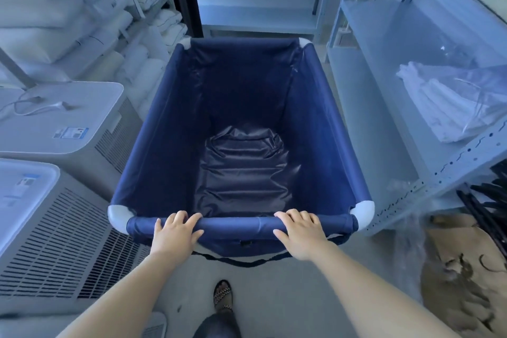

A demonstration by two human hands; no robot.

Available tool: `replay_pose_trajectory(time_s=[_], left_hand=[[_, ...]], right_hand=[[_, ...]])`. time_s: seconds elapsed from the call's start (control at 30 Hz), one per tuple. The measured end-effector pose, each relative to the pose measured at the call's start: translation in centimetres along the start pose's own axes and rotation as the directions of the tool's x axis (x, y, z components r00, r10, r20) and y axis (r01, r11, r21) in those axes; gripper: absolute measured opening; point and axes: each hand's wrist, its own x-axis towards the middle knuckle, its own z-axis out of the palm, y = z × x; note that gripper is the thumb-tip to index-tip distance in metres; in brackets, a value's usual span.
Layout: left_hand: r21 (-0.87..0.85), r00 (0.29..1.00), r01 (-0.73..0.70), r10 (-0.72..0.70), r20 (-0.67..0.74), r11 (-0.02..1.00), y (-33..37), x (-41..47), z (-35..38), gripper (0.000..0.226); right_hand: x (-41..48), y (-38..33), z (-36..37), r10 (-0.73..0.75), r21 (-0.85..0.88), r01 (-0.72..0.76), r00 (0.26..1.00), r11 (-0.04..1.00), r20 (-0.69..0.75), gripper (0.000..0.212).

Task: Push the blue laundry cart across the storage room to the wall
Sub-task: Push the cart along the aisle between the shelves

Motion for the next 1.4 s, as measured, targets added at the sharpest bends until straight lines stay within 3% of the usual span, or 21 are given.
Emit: replay_pose_trajectory(time_s=[0.47, 0.67, 0.87, 1.07, 1.4], left_hand=[[-0.067, 0.999, 0.044, -0.042, 0.035, 0.997, 1.9, -13.8, 7.2, 0.046], [-0.157, 0.998, -0.047, 0.04, -0.05, 0.987, 2.3, -18.5, 9.5, 0.042], [-0.12, 0.989, -0.149, 0.15, 0.002, 0.982, 1.9, -22.0, 9.4, 0.041], [-0.233, 0.964, -0.223, 0.249, 0.091, 0.947, -2.5, -26.8, 9.4, 0.041], [-0.086, 0.933, -0.349, 0.354, 0.058, 0.933, -4.7, -34.2, 13.9, 0.043]], right_hand=[[-12.0, 1.0, 5.3, -0.073, -0.055, 0.07, 0.996, 0.996, -0.048, 0.053], [-15.9, -0.7, 7.5, -0.017, -0.074, 0.013, 0.998, 0.997, -0.062, 0.061], [-19.5, -1.7, 8.5, 0.036, -0.137, -0.055, 0.99, 0.989, -0.139, 0.057], [-24.1, -2.9, 10.1, 0.093, -0.233, -0.123, 0.986, 0.965, -0.137, 0.054], [-34.2, -5.9, 15.7, 0.218, -0.258, -0.248, 0.966, 0.934, -0.14, 0.054]])
